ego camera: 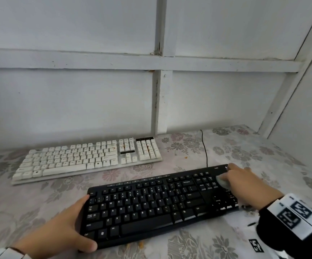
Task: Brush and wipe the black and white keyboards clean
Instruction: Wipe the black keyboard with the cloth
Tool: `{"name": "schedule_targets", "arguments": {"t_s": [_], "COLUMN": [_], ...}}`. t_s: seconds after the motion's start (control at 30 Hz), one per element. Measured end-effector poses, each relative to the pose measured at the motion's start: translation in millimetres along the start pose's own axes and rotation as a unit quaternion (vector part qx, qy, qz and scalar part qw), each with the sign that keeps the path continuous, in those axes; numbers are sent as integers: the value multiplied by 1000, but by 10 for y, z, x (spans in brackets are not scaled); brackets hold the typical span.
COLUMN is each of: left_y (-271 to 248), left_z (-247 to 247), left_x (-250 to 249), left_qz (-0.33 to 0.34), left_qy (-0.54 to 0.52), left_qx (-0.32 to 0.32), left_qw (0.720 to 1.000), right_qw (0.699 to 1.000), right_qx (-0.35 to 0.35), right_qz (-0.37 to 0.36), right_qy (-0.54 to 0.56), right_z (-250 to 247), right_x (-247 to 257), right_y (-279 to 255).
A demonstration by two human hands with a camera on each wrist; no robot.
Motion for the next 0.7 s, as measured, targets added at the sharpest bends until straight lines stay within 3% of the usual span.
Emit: {"name": "schedule_targets", "arguments": {"t_s": [0.1, 0.2, 0.33, 0.5, 0.7], "left_y": [13, 4, -43, -22, 13], "left_z": [5, 4, 44, 39, 9], "left_x": [18, 18, -33, 11, 36], "left_qz": [2, 6, 16, 20, 26], "left_qy": [-13, -34, -67, -52, -36], "left_qx": [1, 2, 25, 32, 23], "left_qw": [1000, 999, 997, 998, 999], "right_qw": [993, 977, 975, 984, 996], "right_qx": [-15, 35, 29, -29, -31], "right_qz": [-89, -183, -208, -171, -83], "right_qy": [80, 102, 71, 32, 32], "right_z": [3, 107, 297, 349, 279], "right_x": [464, 1065, 1368, 1081, 290], "right_y": [-71, -198, -111, -32, 15]}}
Point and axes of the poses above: each hand's wrist, its own y-axis towards the middle knuckle, its own z-axis out of the palm, x = y × z, the point moved 10 cm from there along y, towards the middle knuckle, and after that the axes turned 6 degrees about z, right-handed, at the moved point
